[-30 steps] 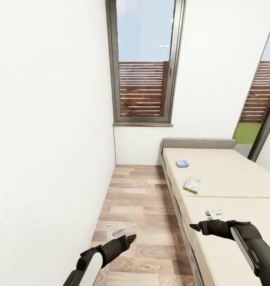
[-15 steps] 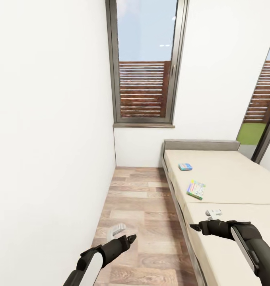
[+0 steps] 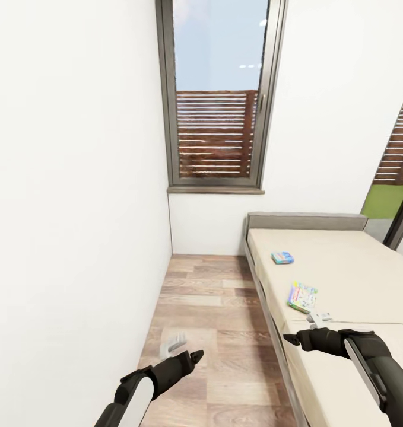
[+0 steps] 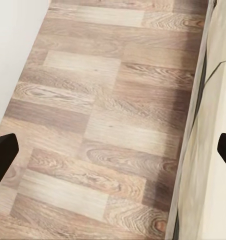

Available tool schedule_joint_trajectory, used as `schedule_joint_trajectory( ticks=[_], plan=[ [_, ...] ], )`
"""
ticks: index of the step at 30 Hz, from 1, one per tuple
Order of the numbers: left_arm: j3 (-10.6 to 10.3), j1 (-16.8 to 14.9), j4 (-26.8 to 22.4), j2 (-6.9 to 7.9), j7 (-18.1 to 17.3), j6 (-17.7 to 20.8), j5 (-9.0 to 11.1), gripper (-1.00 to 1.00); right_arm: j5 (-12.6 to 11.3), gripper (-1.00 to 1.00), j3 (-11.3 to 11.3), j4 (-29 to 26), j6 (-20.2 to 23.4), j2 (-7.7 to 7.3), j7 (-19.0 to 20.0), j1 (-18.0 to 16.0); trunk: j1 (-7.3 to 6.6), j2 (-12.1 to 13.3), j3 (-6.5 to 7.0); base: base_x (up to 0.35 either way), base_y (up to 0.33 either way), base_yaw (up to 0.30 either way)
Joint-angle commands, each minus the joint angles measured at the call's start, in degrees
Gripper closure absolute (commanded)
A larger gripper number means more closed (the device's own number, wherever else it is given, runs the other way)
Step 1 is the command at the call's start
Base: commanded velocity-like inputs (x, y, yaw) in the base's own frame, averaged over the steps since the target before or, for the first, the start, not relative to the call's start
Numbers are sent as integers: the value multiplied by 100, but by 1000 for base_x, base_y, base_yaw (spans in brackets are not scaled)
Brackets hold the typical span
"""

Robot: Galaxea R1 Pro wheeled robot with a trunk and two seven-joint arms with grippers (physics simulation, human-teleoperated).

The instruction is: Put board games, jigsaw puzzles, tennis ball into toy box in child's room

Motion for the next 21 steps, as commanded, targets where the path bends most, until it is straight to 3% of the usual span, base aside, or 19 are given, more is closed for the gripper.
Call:
schedule_joint_trajectory(
  ticks=[1,21],
  plan=[
    [-2,-3,-7,0,41,22,58,-100,-5,-100,-8,-5,35,0,20,-4,3,-3,-6,330,2,0],
    [-7,-3,-7,0,41,22,58,-100,-5,-100,-8,-5,31,0,20,-4,3,-3,-6,333,0,0]
  ],
)
